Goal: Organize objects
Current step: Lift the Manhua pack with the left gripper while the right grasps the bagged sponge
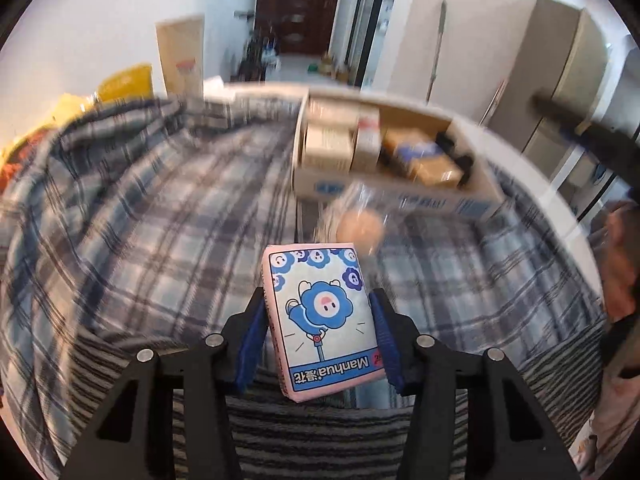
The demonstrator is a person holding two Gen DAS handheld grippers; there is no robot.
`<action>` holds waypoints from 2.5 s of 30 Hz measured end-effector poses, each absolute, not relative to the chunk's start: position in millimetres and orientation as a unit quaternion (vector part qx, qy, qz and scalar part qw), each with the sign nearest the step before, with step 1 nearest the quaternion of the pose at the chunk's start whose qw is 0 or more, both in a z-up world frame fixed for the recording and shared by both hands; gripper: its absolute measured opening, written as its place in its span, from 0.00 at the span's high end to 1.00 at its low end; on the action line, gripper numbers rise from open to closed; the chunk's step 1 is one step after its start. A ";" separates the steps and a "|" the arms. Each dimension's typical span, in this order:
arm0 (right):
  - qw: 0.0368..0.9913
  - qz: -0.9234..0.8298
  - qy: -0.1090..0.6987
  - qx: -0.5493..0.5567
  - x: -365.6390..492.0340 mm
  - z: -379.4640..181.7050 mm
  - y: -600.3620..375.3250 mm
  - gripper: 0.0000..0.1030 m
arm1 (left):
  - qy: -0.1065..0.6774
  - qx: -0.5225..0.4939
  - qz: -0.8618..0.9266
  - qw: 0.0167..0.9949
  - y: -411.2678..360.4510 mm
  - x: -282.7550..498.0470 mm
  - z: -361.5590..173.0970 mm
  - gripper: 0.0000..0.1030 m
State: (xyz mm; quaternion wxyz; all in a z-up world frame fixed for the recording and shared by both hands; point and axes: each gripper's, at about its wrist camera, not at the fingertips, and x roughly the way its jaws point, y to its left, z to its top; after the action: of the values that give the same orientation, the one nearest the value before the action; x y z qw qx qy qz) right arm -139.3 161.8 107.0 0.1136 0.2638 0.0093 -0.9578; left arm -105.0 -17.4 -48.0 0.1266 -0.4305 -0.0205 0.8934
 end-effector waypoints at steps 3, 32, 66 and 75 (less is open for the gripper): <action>0.123 -0.952 0.012 0.280 -143.3 101.3 154.7 0.00 | -0.010 -0.377 0.918 0.126 -21.5 -94.0 -27.2 0.49; 0.241 -0.866 0.062 0.434 -188.2 7.5 78.9 0.00 | -0.066 -0.315 0.939 0.119 -57.0 -98.8 -36.0 0.49; 0.213 -0.949 0.046 0.228 -175.1 152.3 107.7 0.51 | -0.016 -0.214 0.966 0.148 -5.7 -115.5 81.6 0.49; 0.103 -0.982 0.004 0.157 -201.3 179.1 153.4 0.50 | -0.018 -0.243 0.949 0.200 48.4 -189.2 106.6 0.49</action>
State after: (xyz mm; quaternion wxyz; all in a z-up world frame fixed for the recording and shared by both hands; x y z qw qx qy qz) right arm -201.3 153.4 179.1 0.1028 0.1571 0.0043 -0.9822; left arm -189.2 48.4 106.6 0.2003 -0.2429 -0.0176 0.9490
